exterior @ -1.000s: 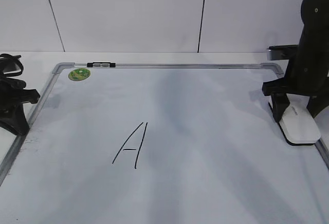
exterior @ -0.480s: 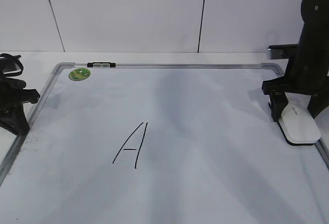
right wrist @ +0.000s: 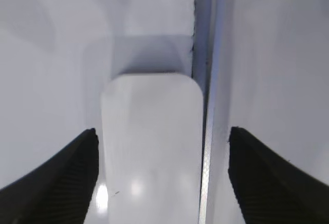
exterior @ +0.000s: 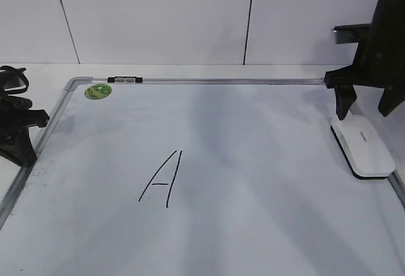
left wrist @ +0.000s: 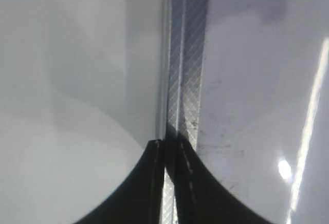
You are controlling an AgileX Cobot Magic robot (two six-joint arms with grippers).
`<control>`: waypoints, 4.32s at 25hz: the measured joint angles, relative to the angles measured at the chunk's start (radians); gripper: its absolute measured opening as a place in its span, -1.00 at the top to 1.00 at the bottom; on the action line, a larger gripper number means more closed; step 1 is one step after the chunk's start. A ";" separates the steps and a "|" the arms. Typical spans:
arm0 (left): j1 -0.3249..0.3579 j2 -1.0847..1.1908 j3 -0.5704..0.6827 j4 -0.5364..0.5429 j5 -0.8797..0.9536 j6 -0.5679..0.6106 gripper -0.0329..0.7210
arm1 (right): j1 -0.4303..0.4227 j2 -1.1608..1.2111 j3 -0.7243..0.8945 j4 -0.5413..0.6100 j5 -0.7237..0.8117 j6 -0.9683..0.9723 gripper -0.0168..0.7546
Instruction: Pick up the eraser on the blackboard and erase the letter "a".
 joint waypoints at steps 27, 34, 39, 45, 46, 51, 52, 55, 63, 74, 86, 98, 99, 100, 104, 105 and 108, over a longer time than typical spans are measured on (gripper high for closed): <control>0.000 0.002 0.000 0.026 -0.014 -0.015 0.60 | 0.000 -0.148 -0.088 0.068 0.014 0.007 -0.44; 0.000 -0.005 -0.028 0.060 0.040 -0.019 0.27 | 0.000 -0.187 -0.088 0.104 0.018 0.007 -0.44; 0.000 -0.027 -0.181 0.055 0.238 -0.019 0.28 | 0.000 -0.241 -0.088 0.117 0.021 0.007 -0.44; 0.000 -0.108 -0.323 -0.022 0.313 -0.021 0.28 | 0.000 -0.337 -0.088 0.128 0.027 0.007 -0.44; 0.000 -0.134 -0.328 -0.032 0.318 -0.021 0.28 | 0.000 -0.356 -0.088 0.128 0.029 0.007 -0.44; 0.000 -0.259 -0.328 -0.047 0.331 -0.021 0.28 | 0.000 -0.453 -0.088 0.133 0.037 0.007 -0.44; 0.000 -0.286 -0.328 -0.049 0.336 -0.021 0.28 | 0.000 -0.474 -0.088 0.139 0.037 0.007 -0.44; 0.000 -0.366 -0.328 -0.048 0.342 -0.021 0.28 | 0.000 -0.539 -0.088 0.162 0.039 0.007 -0.44; 0.000 -0.591 -0.328 -0.080 0.350 -0.021 0.28 | 0.000 -0.723 -0.088 0.191 0.048 0.007 -0.44; 0.000 -0.901 -0.330 -0.082 0.373 -0.021 0.29 | 0.000 -0.985 -0.009 0.240 0.055 0.007 -0.44; -0.002 -1.163 -0.332 -0.151 0.388 -0.021 0.29 | 0.029 -1.388 0.435 0.259 0.060 0.011 -0.44; -0.046 -1.461 -0.021 -0.195 0.389 -0.021 0.29 | 0.055 -1.616 0.656 0.259 0.062 0.011 -0.44; -0.047 -1.485 0.020 -0.193 0.389 -0.021 0.29 | 0.055 -1.630 0.673 0.260 0.062 0.012 -0.44; -0.051 -1.511 0.053 -0.191 0.389 -0.021 0.29 | 0.055 -1.648 0.687 0.260 0.062 0.012 -0.44; -0.065 -1.597 0.188 -0.183 0.390 -0.021 0.29 | 0.055 -1.713 0.753 0.260 0.062 0.012 -0.44; -0.069 -1.617 0.218 -0.180 0.390 -0.021 0.29 | 0.055 -1.728 0.770 0.258 0.062 0.012 -0.44; -0.080 -1.661 0.290 -0.158 0.390 -0.021 0.29 | 0.055 -1.772 0.816 0.243 0.062 0.012 -0.44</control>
